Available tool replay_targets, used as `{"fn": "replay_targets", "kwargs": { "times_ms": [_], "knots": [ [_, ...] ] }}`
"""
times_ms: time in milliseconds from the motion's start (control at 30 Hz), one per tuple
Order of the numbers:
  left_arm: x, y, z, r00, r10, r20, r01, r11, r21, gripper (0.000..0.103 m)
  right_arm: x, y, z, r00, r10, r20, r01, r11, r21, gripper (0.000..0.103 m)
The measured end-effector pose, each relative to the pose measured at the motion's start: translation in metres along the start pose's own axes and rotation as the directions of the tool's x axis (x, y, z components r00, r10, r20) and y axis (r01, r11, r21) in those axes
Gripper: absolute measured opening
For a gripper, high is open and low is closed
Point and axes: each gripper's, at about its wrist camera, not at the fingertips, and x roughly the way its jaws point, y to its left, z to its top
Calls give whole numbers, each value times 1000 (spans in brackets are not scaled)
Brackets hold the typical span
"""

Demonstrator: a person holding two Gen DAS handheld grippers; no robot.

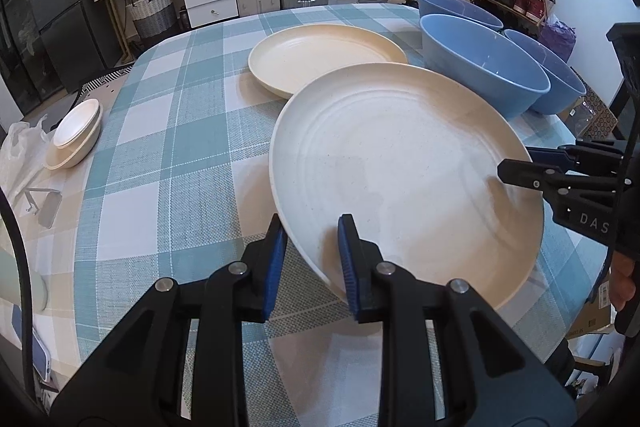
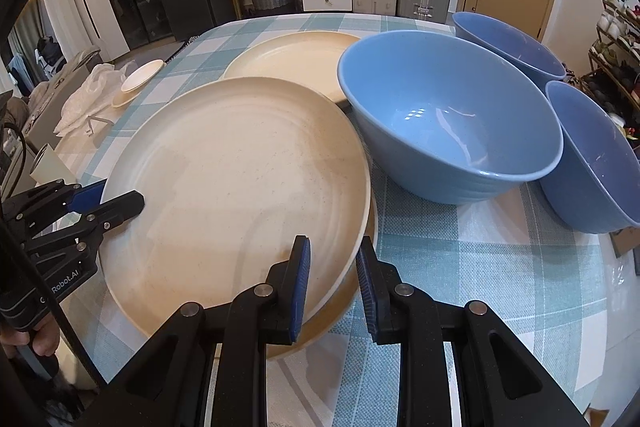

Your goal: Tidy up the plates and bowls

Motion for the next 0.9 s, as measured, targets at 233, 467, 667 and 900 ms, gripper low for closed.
{"fn": "replay_targets", "kwargs": {
  "times_ms": [233,467,667,900],
  "knots": [
    [6,-5,-2,1000,3,-15,-3,1000,20,23,2,-1,-6,1000,-8,-10,8,1000,7,24],
    [15,-7,-5,999,15,-36,-14,999,35,24,6,3,-8,1000,-24,-17,24,1000,-8,24],
    [16,-11,-7,999,31,-37,-28,998,60,26,10,6,-8,999,-37,-17,37,999,-18,24],
    [20,-12,-9,998,44,-53,-41,997,71,27,18,15,-11,996,-86,-11,85,994,-62,25]
  ]
}}
